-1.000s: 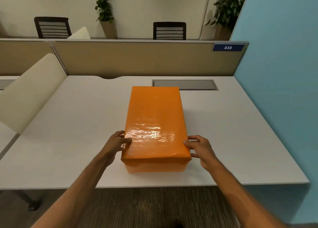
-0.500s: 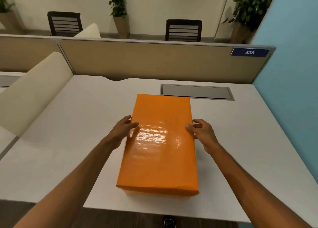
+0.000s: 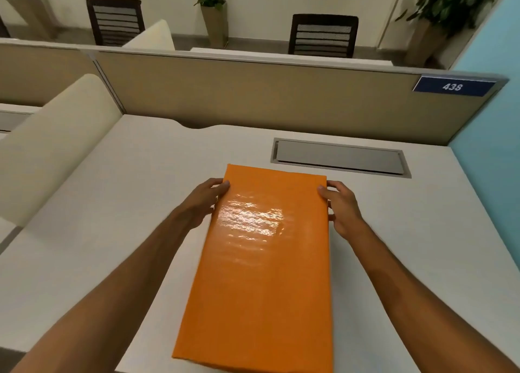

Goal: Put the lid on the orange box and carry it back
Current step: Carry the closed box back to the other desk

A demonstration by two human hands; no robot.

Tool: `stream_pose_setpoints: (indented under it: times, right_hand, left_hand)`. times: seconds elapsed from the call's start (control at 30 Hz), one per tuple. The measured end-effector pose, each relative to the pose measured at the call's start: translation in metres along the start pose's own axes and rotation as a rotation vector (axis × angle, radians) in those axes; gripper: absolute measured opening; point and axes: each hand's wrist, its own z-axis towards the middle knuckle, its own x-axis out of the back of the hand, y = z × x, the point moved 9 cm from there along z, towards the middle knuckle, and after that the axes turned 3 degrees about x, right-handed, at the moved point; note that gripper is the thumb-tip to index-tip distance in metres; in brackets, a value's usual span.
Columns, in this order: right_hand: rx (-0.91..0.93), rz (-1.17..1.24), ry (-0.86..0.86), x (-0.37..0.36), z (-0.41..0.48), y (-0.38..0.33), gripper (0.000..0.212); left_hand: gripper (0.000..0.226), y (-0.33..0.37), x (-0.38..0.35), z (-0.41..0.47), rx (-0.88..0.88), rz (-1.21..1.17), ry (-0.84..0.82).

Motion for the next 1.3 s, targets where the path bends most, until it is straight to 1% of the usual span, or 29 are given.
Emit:
stream_pose_setpoints:
  times: [0.13,0.3,0.47,0.63,0.73,0.8,0.9,0.97,1.03,1.13,1.3]
  right_hand:
    - [0.008,-0.008,-0.006,0.000,0.003,0.004,0.030]
    - [0.016,-0.004,0.031,-0.003,0.005,0.009,0.021]
    - [0.025,-0.067,0.075,0.000,0.007,0.013,0.036]
    - [0.051,-0.122,0.100,0.000,0.002,0.011,0.043]
    - [0.057,-0.203,0.082,-0.003,-0.011,0.011,0.050]
    - [0.038,-0.205,0.063,-0.004,-0.028,0.018,0.053]
    - [0.030,-0.147,0.030,0.001,-0.060,0.027,0.051]
    - [0.012,-0.112,0.031,0.008,-0.082,0.035,0.047]
    - [-0.005,-0.079,0.040,0.015,-0.100,0.044,0.039]
    - [-0.005,-0.090,0.054,0.014,-0.115,0.052,0.042]
    - [0.017,-0.133,0.103,0.011,-0.117,0.049,0.039]
  left_hand:
    - [0.038,-0.002,0.004,0.006,-0.057,0.032,0.023]
    - [0.038,-0.008,0.004,0.012,-0.066,-0.005,0.014]
    - [0.017,-0.013,0.006,0.015,-0.090,-0.057,0.054]
    - [0.017,-0.008,0.004,0.006,-0.118,-0.058,0.068]
    - [0.018,-0.008,0.003,-0.007,-0.141,-0.047,0.077]
    - [0.021,-0.015,0.002,-0.016,-0.138,-0.050,0.052]
    - [0.036,-0.033,0.002,-0.039,-0.128,-0.071,0.016]
    - [0.039,-0.049,0.007,-0.056,-0.130,-0.077,0.020]
    - [0.036,-0.062,0.011,-0.069,-0.128,-0.079,0.014]
    - [0.026,-0.067,0.010,-0.080,-0.128,-0.061,-0.036]
    - [0.025,-0.065,0.005,-0.084,-0.127,-0.061,-0.075]
